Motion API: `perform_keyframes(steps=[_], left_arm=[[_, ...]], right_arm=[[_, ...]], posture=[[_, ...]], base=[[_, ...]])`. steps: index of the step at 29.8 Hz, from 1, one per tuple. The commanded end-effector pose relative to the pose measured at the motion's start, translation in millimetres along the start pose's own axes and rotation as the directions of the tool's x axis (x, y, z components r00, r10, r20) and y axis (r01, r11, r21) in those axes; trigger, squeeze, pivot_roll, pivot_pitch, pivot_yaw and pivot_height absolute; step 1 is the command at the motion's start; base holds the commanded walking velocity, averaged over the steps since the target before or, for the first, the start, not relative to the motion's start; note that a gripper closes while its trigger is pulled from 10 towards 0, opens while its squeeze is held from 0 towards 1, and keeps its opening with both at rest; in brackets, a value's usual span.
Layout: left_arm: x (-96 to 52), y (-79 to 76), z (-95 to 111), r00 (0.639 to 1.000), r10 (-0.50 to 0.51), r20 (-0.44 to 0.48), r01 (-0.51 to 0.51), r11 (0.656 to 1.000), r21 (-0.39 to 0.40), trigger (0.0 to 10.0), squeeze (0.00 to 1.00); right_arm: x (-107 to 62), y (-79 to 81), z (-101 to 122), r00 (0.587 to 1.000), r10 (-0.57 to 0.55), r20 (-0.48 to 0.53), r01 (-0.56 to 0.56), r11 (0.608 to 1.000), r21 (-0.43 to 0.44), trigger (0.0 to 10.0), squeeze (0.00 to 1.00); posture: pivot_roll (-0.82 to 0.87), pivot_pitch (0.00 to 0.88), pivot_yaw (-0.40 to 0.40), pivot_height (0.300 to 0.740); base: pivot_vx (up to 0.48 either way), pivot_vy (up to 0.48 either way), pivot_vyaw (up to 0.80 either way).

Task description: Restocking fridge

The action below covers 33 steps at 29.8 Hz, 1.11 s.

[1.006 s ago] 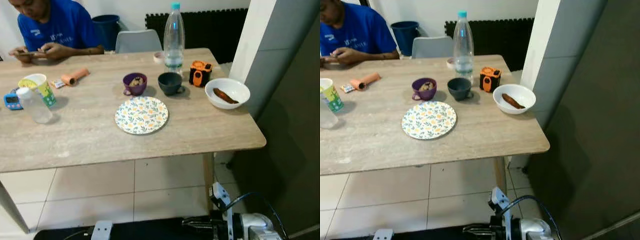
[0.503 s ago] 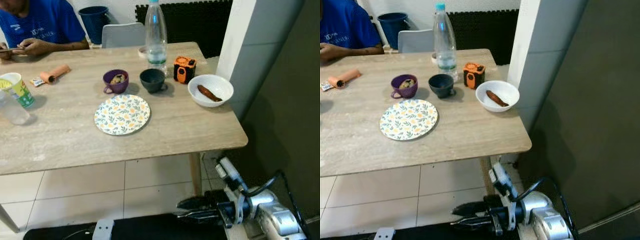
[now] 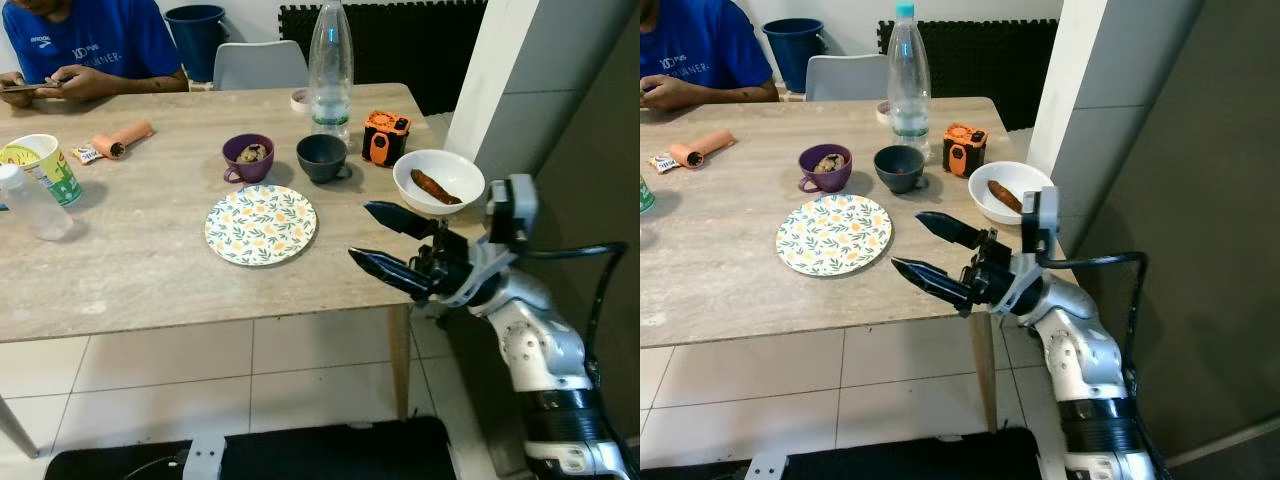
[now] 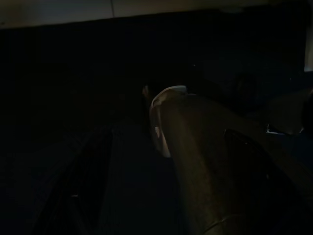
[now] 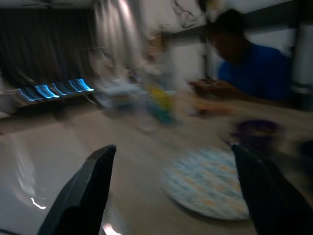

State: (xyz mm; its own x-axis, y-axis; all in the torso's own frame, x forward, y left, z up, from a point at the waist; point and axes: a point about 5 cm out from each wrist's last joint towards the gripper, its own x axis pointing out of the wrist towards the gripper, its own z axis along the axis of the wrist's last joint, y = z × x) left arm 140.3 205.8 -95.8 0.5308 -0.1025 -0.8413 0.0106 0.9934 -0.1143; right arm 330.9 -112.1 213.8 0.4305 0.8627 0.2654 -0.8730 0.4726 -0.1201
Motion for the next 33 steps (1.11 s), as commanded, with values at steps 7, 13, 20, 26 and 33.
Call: perform_keyframes(steps=[7,13,20,26,33], left_arm=[[-5.3,-0.3,-23.0,0.998,0.007,-0.057,-0.009,1.000,-0.030,10.0,0.00],[-8.2,-1.2,-33.3,0.997,0.007,-0.074,-0.010,0.999,-0.038,10.0,0.00],[-15.7,-1.2,-53.6,0.995,0.006,-0.103,-0.012,0.999,-0.053,10.0,0.00],[-25.9,3.5,-72.3,0.992,0.000,-0.123,-0.006,0.999,-0.048,10.0,0.00],[-29.1,8.9,-69.4,0.997,-0.012,-0.070,0.010,0.999,-0.036,10.0,0.00]], right_arm=[[6.3,-49.6,-19.3,0.876,-0.320,-0.361,0.198,0.921,-0.337,10.0,0.00],[0.9,-69.8,-13.6,0.798,-0.424,-0.428,0.197,0.855,-0.480,10.0,0.00],[-4.0,-86.6,0.0,0.747,-0.499,-0.440,0.152,0.772,-0.618,10.0,0.00],[-3.7,-94.3,12.5,0.758,-0.522,-0.391,0.166,0.734,-0.659,10.0,0.00],[3.6,-98.1,37.7,0.831,-0.475,-0.290,0.233,0.770,-0.594,10.0,0.00]], posture=[[-0.05,0.170,-0.038,0.740],[-0.05,0.188,-0.045,0.740],[-0.05,0.269,-0.055,0.740],[-0.04,0.345,-0.046,0.740],[-0.04,0.418,-0.042,0.740]], base=[[0.000,0.000,0.00],[0.000,0.000,0.00],[0.000,0.000,0.00],[0.000,0.000,0.00],[0.000,0.000,0.00]])
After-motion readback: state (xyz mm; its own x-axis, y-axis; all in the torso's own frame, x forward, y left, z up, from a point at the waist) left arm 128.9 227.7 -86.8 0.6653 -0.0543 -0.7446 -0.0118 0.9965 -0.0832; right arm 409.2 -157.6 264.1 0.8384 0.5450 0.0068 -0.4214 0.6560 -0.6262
